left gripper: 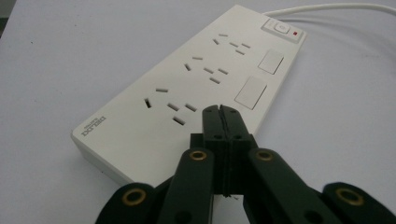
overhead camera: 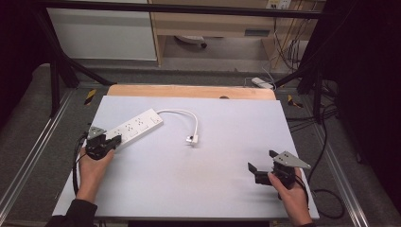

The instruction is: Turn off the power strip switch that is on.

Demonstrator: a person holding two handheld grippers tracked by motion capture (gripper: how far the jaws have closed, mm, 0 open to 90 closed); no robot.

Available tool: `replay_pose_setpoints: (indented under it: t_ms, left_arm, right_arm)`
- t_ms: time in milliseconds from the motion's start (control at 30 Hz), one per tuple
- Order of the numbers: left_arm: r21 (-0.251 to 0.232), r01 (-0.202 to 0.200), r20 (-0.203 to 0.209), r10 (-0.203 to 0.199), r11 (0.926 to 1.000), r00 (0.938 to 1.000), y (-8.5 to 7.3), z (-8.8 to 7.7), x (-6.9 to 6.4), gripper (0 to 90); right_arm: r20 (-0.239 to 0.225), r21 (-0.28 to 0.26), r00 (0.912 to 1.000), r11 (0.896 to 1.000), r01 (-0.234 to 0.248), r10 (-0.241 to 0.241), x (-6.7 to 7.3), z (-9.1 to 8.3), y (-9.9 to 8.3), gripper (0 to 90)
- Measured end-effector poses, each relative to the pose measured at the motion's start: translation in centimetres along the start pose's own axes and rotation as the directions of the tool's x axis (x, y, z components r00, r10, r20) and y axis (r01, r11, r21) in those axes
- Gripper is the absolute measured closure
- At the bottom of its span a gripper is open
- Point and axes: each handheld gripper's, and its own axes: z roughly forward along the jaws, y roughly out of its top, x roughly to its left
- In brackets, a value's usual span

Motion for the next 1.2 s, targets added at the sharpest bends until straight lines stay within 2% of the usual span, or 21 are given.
replay_pose_setpoints:
  t_ms: [67,100,200,367,500,1200]
  left_arm:
    - [0.018,-0.012,-0.011,0.012,0.9998,0.9999,-0.03,0.03,-0.04,90.0]
    - [0.012,-0.014,-0.008,0.014,0.9998,0.9999,-0.13,0.02,0.01,90.0]
    - [0.002,0.019,0.006,-0.019,0.9998,0.9998,-0.23,-0.01,0.25,90.0]
    - [-0.002,-0.017,-0.001,0.017,0.9999,0.9999,-0.15,-0.04,-0.04,90.0]
    - [-0.025,-0.007,-0.004,0.007,0.9997,1.0000,0.01,-0.20,-0.09,90.0]
    - [-0.036,-0.006,0.006,0.006,0.9993,1.0000,0.05,-0.20,-0.20,90.0]
  right_arm:
    - [-0.001,0.000,1.0000,1.000,-0.001,0.001,0.05,-0.01,0.01,3.0]
    - [-0.001,0.000,1.0000,1.000,0.000,0.000,0.04,-0.02,0.01,3.0]
    - [0.000,-0.001,1.0000,1.000,-0.004,0.004,0.00,-0.04,0.00,3.0]
    - [-0.001,0.000,1.0000,1.000,-0.007,0.007,-0.02,-0.01,0.00,3.0]
    - [0.002,0.001,1.0000,1.000,-0.007,0.007,-0.10,0.06,-0.04,3.0]
    - [0.000,0.005,1.0000,1.000,-0.006,0.006,-0.08,0.13,-0.10,3.0]
